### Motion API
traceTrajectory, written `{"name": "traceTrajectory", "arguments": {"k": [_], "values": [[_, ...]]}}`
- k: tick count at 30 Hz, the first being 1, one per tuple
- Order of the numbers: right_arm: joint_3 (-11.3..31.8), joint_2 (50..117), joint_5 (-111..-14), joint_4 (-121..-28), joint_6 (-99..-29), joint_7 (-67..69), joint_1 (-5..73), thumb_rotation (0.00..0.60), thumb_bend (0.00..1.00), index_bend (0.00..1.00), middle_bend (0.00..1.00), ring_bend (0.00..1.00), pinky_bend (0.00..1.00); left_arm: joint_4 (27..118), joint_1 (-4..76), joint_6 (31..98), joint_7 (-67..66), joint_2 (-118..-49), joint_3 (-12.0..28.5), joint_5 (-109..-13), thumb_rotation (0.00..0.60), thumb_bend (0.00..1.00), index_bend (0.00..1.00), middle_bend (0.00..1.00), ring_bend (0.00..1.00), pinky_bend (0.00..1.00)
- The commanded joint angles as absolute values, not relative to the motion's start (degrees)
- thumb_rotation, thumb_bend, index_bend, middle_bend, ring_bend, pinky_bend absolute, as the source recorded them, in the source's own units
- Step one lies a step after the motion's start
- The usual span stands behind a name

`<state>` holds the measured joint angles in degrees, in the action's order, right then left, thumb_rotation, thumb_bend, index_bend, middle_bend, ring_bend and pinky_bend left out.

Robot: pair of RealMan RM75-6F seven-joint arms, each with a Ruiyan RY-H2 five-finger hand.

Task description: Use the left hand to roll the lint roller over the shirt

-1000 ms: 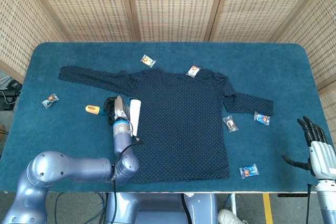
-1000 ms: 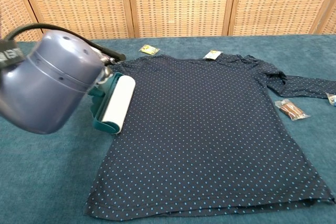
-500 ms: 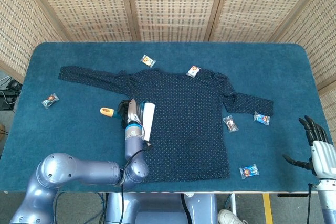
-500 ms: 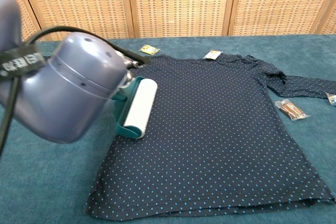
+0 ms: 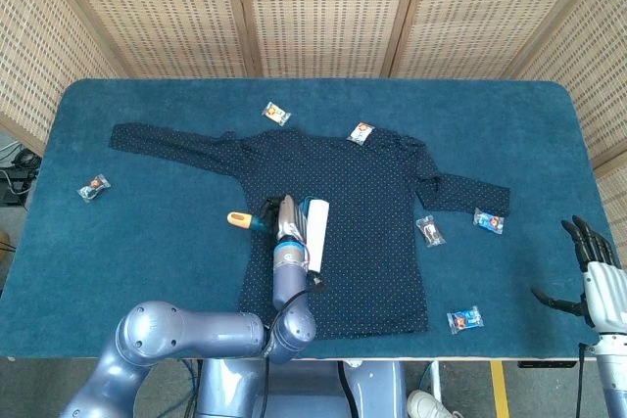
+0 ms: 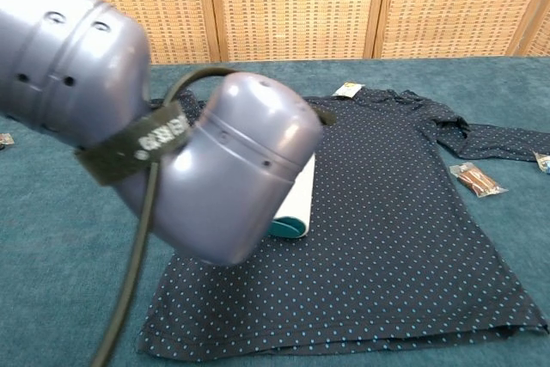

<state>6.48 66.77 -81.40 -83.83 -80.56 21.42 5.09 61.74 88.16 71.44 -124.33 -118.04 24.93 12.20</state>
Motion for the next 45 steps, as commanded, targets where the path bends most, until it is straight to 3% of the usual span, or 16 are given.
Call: {"name": "traceTrajectory", "arguments": {"k": [1, 13, 24, 30, 34, 38, 45], "values": [[6.5, 66.8, -81.3, -83.7, -80.4, 21.5, 5.1, 0.600, 0.14, 0.09, 0.00, 0.00, 0.00, 60.3, 89.1, 71.2, -125.0, -119.3, 26.1, 12.1, 0.600, 1.00, 0.91, 0.91, 0.81, 0.72], [6.2, 67.1, -81.9, -83.6, -80.5, 20.8, 5.2, 0.600, 0.14, 0.09, 0.00, 0.00, 0.00, 63.9, 84.8, 73.5, -124.9, -115.7, 25.2, 11.5, 0.600, 1.00, 0.91, 0.91, 0.81, 0.72], [6.0, 67.1, -83.2, -85.3, -82.6, 17.8, 4.7, 0.600, 0.14, 0.09, 0.00, 0.00, 0.00, 77.7, 74.3, 75.7, -119.3, -103.3, 20.6, 10.2, 0.600, 1.00, 0.91, 0.91, 0.81, 0.72], [5.5, 67.3, -84.5, -86.3, -83.9, 15.2, 4.5, 0.600, 0.14, 0.09, 0.00, 0.00, 0.00, 85.8, 69.0, 73.8, -112.4, -95.4, 18.9, 7.0, 0.600, 1.00, 0.91, 0.91, 0.81, 0.72], [5.5, 67.4, -85.2, -87.1, -85.3, 13.3, 4.2, 0.600, 0.14, 0.09, 0.00, 0.00, 0.00, 91.8, 64.4, 68.9, -103.3, -88.6, 17.0, 0.3, 0.600, 1.00, 0.89, 0.88, 0.80, 0.67], [5.4, 67.5, -85.4, -87.5, -85.8, 12.1, 4.1, 0.600, 0.14, 0.09, 0.00, 0.00, 0.00, 94.3, 60.9, 65.3, -94.5, -84.6, 15.1, -7.5, 0.600, 1.00, 0.87, 0.87, 0.78, 0.65], [5.2, 67.8, -86.5, -88.2, -87.2, 9.5, 3.8, 0.600, 0.14, 0.09, 0.00, 0.00, 0.00, 96.9, 54.8, 65.4, -80.9, -80.0, 12.2, -13.8, 0.600, 1.00, 0.85, 0.83, 0.75, 0.64]]}}
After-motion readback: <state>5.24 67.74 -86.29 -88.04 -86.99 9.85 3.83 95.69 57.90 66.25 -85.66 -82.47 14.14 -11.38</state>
